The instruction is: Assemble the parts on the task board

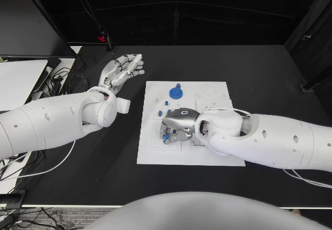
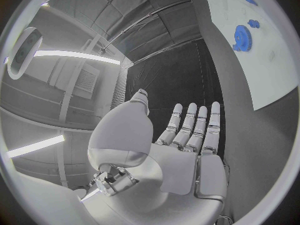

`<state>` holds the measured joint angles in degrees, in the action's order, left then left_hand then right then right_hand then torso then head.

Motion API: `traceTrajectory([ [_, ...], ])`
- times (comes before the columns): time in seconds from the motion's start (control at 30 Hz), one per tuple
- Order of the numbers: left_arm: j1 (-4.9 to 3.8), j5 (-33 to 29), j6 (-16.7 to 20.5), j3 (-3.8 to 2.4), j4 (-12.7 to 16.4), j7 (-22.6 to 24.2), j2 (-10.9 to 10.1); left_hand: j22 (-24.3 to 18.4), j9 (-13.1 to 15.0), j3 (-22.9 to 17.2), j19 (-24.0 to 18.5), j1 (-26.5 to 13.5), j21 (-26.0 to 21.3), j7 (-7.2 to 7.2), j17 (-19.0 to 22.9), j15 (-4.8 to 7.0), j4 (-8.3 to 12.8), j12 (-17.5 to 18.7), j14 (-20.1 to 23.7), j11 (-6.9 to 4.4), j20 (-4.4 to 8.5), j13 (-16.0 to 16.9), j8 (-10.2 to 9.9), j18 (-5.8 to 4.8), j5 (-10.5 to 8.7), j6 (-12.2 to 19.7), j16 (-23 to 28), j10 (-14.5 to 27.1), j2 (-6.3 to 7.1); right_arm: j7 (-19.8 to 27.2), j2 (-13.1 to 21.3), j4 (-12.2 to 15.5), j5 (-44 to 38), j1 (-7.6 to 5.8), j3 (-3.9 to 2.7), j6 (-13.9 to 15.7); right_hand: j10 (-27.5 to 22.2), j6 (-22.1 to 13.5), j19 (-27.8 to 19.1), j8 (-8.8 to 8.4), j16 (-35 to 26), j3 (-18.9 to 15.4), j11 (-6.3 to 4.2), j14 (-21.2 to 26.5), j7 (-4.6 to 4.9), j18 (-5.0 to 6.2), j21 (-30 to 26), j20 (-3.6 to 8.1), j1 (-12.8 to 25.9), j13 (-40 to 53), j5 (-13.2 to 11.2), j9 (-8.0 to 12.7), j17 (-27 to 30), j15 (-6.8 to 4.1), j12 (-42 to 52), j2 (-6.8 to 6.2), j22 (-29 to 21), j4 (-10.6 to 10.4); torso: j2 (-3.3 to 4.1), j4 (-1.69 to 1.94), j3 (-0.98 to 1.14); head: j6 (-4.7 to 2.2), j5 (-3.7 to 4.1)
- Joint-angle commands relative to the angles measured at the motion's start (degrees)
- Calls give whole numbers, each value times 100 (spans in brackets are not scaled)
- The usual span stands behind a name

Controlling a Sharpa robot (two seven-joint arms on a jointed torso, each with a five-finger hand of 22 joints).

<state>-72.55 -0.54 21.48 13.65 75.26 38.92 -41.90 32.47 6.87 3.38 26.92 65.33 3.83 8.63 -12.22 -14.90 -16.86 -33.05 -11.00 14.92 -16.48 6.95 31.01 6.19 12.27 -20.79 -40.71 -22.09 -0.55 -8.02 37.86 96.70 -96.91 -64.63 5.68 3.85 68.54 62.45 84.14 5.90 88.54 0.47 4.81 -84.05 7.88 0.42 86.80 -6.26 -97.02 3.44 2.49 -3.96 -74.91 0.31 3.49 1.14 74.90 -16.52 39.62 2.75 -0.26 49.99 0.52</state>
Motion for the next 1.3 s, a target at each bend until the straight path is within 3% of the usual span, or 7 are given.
traceTrajectory([
  [0.03, -7, -2, -56, -5, 4, 311, 2, -11, -11, 39, 3, 31, 15, 831, 16, -3, 10, -31, 57, 11, -12, -13, 34, -103, 42, 46, -37, 47, -33, -130, 3, -39, -65, 12, 20, -134, -150, -83, 340, -63, 8, -66, 43, -518, 15, 67, -48, -53, 64, -6, 17, 20, -1140, 63, -17, -54, 1333, -12, 0, 1, -1, 1, -5],
  [0.6, -6, -2, -58, -5, 8, 305, -4, -11, -11, 39, 3, 31, 15, 831, 16, -3, 10, -31, 57, 11, -12, -13, 34, -103, 42, 46, -37, 47, -33, -133, -8, -35, -65, 12, 21, -248, -366, -22, 308, -59, 1, -111, 82, -513, 16, 81, -97, -106, 102, 14, 19, -15, -1117, 108, 28, -36, 1310, -1, 1, 3, 0, 1, -2],
  [0.77, -6, -2, -54, -5, 3, 301, -4, -11, -11, 39, 3, 31, 15, 831, 16, -3, 10, -31, 57, 11, -12, -13, 34, -103, 42, 46, -37, 47, -33, -38, -10, -31, -65, 12, 21, -73, -164, 72, 334, -24, 9, -75, 30, -517, 8, 72, -60, -98, 51, 36, 19, -33, -1140, 73, 127, 43, 1328, 17, -2, 1, 1, 1, -4],
  [1.1, -6, -2, -57, -5, 1, 301, 0, -11, -11, 39, 3, 31, 15, 831, 16, -3, 10, -31, 57, 11, -12, -13, 34, -103, 42, 46, -37, 47, -33, 177, -11, -15, -64, 13, 21, 403, -66, 139, 360, -3, 6, -69, 7, -515, 6, 61, -22, -80, 21, 27, 19, -42, -1129, 49, 151, 57, 1346, 13, 1, 0, -2, 1, -5],
  [1.3, -6, -2, -60, -5, -1, 300, 4, -11, -11, 39, 3, 31, 15, 831, 16, -3, 10, -31, 57, 11, -12, -13, 34, -103, 42, 46, -37, 47, -33, 214, -7, -3, -47, 18, 21, 487, -61, 139, 363, -4, 3, -70, 6, -513, 6, 59, -16, -79, 19, 26, 19, -41, -1121, 48, 151, 55, 1349, 13, 0, 5, 0, 1, -6],
])
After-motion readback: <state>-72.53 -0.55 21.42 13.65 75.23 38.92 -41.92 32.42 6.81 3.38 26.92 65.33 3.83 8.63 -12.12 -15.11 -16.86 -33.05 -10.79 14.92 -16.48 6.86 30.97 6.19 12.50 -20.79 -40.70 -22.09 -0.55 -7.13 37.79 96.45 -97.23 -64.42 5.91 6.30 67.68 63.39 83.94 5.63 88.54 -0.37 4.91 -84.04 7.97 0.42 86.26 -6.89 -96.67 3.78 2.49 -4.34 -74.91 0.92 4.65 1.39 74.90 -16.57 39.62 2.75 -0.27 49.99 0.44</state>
